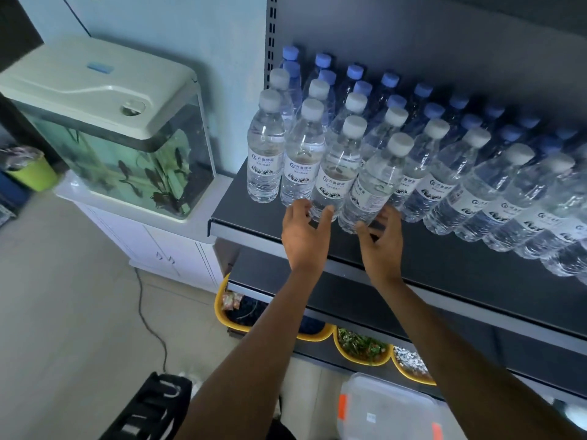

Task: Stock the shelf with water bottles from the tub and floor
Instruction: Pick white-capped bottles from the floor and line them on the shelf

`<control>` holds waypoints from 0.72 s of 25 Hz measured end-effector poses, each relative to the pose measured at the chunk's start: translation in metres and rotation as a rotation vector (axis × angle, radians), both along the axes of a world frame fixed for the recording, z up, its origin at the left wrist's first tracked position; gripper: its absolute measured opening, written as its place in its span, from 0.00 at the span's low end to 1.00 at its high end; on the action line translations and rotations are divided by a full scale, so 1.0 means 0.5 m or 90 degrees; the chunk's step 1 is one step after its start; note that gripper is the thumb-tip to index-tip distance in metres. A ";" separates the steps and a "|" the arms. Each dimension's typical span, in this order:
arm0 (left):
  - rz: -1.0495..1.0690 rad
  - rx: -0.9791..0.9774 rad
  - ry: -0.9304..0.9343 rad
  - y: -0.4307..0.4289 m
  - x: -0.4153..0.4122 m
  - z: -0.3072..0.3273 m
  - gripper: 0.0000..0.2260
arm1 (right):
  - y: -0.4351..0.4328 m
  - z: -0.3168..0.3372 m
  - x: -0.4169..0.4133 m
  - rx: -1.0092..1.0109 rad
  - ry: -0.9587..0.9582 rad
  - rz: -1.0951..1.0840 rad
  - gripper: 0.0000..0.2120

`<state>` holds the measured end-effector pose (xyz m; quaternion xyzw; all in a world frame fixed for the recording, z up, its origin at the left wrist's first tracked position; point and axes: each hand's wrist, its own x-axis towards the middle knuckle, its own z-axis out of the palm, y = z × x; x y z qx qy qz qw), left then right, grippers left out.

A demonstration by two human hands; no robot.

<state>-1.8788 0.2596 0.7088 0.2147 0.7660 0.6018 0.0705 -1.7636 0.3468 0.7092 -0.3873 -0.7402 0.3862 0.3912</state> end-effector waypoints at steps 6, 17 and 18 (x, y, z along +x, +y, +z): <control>0.017 -0.039 0.037 0.011 -0.001 -0.002 0.19 | 0.001 0.005 -0.018 -0.034 0.007 0.023 0.30; 0.019 -0.057 0.030 0.015 -0.006 -0.009 0.16 | 0.009 -0.013 -0.008 0.045 -0.018 0.014 0.28; 0.021 -0.057 0.033 0.015 -0.005 -0.009 0.16 | 0.007 -0.012 -0.007 0.038 -0.013 0.020 0.29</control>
